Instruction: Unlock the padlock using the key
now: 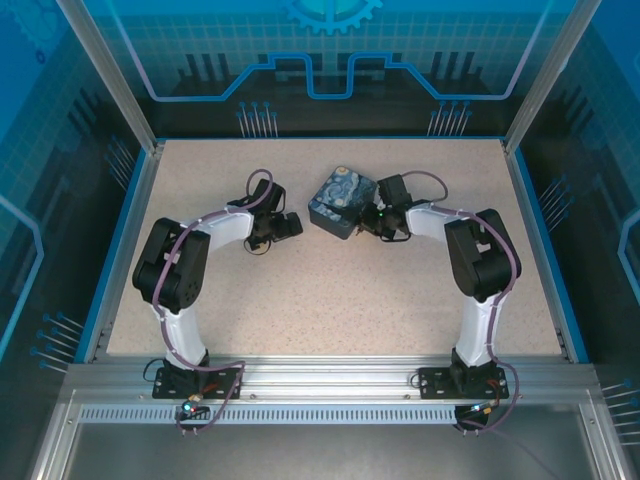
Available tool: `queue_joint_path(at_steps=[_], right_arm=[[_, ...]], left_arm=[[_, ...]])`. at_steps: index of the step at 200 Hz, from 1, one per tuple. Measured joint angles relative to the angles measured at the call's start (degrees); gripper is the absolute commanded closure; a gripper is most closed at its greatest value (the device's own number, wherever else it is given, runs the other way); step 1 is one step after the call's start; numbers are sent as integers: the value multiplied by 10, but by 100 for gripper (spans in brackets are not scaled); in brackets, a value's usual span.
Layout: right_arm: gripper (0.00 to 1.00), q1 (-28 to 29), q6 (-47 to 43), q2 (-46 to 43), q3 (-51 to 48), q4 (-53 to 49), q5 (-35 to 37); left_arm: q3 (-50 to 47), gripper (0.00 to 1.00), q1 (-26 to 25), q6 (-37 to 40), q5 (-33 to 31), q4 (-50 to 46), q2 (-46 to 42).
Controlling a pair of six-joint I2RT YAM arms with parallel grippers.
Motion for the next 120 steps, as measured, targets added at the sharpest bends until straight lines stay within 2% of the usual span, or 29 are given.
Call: queue_joint_path(at_steps=[22, 50, 91, 120], right_arm=[[100, -15, 10, 0, -25, 58, -53], [100, -18, 12, -3, -40, 80, -88], [100, -18, 12, -17, -57, 92, -110], [100, -20, 18, -18, -67, 108, -122]], left_arm=[[0, 3, 0, 0, 0, -1, -2], [-6, 2, 0, -1, 0, -19, -16], [-4, 1, -1, -2, 3, -33, -61], [38, 1, -13, -2, 6, -44, -64]])
